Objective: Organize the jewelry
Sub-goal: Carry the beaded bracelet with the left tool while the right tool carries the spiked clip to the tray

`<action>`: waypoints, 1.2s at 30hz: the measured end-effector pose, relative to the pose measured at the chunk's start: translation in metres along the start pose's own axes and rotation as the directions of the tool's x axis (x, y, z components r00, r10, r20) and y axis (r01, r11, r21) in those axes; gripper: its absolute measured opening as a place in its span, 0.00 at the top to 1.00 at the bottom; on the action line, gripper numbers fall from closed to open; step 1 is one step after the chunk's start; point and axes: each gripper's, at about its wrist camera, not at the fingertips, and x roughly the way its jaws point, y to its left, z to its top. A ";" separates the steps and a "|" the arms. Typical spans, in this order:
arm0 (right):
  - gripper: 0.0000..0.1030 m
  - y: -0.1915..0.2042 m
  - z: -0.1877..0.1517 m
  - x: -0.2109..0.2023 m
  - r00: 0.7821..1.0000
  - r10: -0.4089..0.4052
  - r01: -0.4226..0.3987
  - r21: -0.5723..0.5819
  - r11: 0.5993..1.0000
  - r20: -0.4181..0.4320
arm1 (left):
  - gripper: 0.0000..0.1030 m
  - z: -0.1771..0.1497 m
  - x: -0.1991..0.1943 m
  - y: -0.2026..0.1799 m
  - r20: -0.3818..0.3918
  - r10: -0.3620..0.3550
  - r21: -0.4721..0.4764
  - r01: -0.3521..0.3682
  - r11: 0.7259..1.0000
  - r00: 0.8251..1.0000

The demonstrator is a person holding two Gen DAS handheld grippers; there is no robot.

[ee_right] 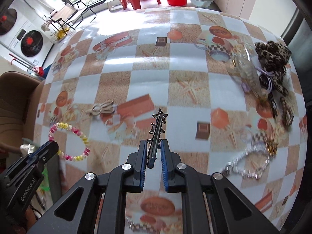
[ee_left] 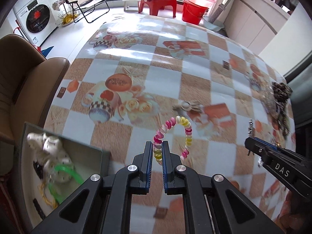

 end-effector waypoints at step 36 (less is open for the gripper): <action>0.85 0.135 -0.094 -0.068 0.992 0.112 -0.124 -0.264 0.956 -0.060 | 0.88 -0.145 -0.124 0.125 0.039 -0.018 -0.245 0.027 0.969 0.999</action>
